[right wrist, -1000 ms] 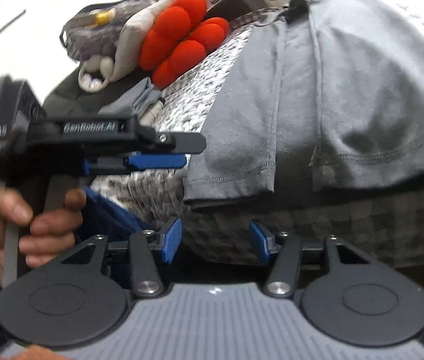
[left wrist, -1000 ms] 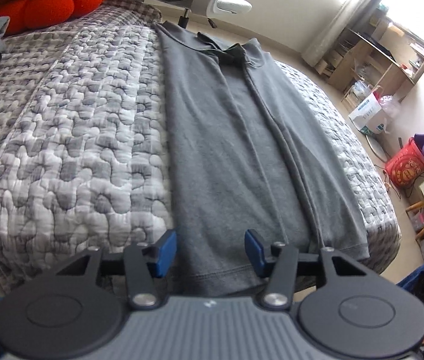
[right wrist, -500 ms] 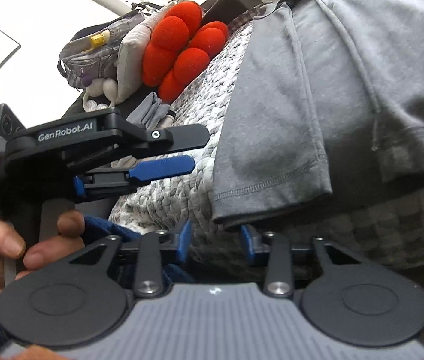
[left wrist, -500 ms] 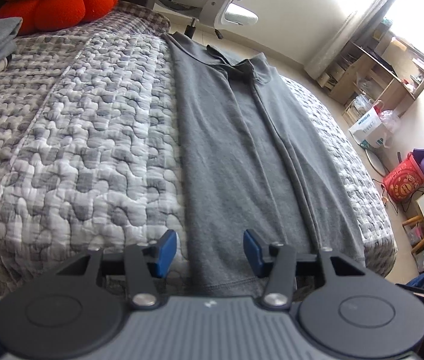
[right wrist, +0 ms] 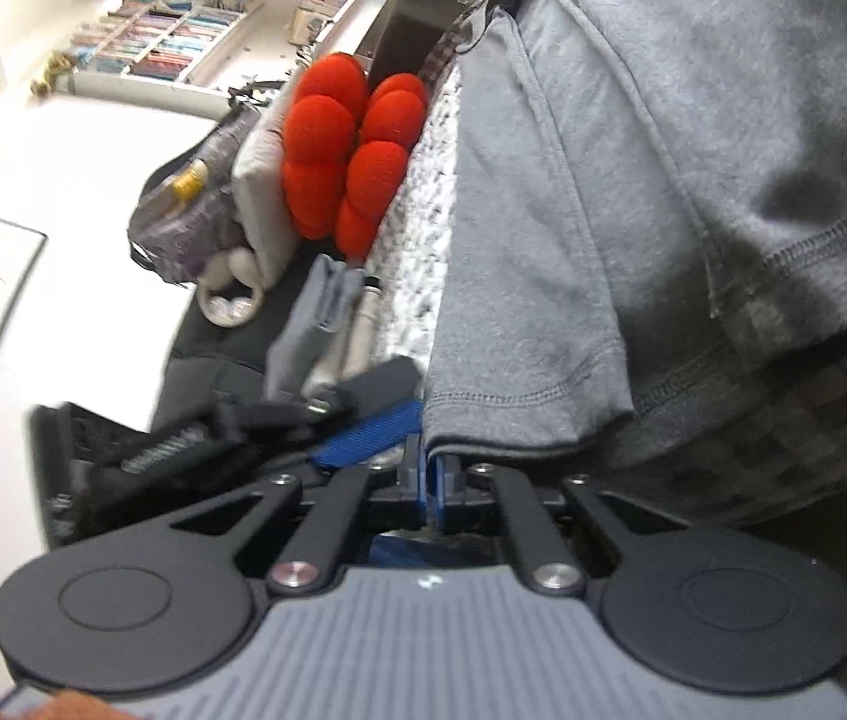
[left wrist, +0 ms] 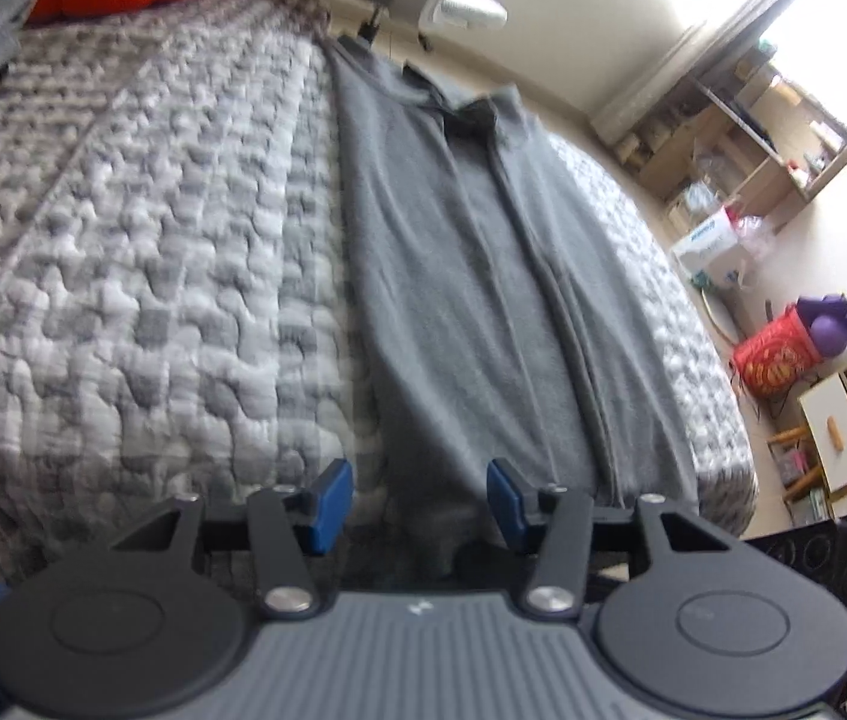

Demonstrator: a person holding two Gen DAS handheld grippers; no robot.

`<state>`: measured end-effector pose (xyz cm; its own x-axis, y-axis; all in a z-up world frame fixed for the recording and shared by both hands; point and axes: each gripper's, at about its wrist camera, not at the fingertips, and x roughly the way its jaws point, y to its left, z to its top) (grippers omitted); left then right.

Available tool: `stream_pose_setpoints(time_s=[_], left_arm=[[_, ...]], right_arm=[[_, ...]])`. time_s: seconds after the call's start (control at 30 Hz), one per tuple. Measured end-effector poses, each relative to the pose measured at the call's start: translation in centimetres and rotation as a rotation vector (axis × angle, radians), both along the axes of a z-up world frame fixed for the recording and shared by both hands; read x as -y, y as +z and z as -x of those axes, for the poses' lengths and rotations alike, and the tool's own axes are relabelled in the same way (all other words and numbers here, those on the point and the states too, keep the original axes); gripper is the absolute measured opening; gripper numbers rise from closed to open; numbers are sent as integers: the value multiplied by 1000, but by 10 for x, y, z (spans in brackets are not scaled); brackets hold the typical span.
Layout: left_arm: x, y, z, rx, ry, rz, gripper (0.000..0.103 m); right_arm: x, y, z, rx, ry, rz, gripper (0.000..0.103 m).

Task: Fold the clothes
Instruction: 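Grasp the hem with the left gripper while the right gripper holds the hem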

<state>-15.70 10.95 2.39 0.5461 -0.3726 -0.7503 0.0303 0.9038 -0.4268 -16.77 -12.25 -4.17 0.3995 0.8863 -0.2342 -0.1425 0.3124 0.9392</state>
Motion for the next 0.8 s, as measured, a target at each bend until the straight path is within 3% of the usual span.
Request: stream_pose_setpoints(time_s=[0.13,0.27,0.33,0.47,0.5,0.67,0.77,0.8], left_arm=[[-3,-6,-4,-23,3,74,50],[6,-16,-7,-50,-27,91,49],[14,-19,-8,-47,-56,83,43],[24,-22,-9,-42,-73,50,18],[25,-22,-8,-44,-69,31,9],[30,-23,-8,-43,-74,-15,7],[25,-26,-7,-59,-81,-2,8],[24,-27,-7,-66,-84,5,9]], right_arm=[[7,1,5,18,-3,-21,5],[10,4,7,69,0,-21,6],[8,6,8,98,10,0,6],[-1,9,10,145,33,46,6],[-4,11,11,159,42,64,6],[-8,28,21,259,128,280,13],[22,40,31,283,84,390,15],[36,43,34,277,46,422,24]])
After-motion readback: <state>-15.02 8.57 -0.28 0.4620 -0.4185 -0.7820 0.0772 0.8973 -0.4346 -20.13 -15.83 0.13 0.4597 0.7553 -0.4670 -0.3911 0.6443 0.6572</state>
